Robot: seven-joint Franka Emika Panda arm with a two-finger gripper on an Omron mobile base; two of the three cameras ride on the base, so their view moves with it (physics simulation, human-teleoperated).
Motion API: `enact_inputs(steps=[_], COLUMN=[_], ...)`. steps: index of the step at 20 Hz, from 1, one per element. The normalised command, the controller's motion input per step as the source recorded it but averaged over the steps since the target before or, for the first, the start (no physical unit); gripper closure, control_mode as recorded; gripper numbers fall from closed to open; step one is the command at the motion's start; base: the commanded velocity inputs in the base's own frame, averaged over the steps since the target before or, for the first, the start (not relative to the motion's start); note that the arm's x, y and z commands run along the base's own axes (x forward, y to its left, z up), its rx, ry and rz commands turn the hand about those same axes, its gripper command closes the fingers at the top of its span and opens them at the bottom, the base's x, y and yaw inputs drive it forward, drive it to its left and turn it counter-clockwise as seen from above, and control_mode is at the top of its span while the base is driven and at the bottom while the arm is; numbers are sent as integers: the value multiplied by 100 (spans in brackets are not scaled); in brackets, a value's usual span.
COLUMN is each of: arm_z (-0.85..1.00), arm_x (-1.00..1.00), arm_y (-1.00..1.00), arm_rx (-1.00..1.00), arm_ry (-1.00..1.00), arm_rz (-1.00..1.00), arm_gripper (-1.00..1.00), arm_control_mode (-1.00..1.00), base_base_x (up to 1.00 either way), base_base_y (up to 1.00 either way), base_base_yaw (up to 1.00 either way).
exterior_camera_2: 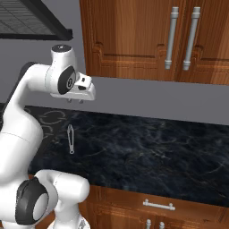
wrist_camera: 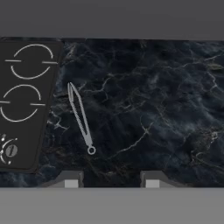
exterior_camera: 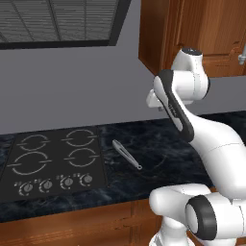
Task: Pick up the tongs from the counter and place them near the plate next to the oven.
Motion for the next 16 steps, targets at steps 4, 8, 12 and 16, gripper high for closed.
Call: enact_inputs(steps=[4,8,12,16], arm_z=[0,-18,-30,-17], arm_x=[-4,-8,-14,-1], arm_y=[1,9,27,22], arm_rx=[-1,-24,-5,0], arm_ry=[0,-1,-8,-2], arm_rz=[0,1,6,7], arm_gripper=[-100,-100,-100,-100], arm_control_mode=[-100,-100,-100,-100], base_base_x=[0,0,0,0], base_base_y=[0,0,0,0], base_base_yaw=[0,0,0,0])
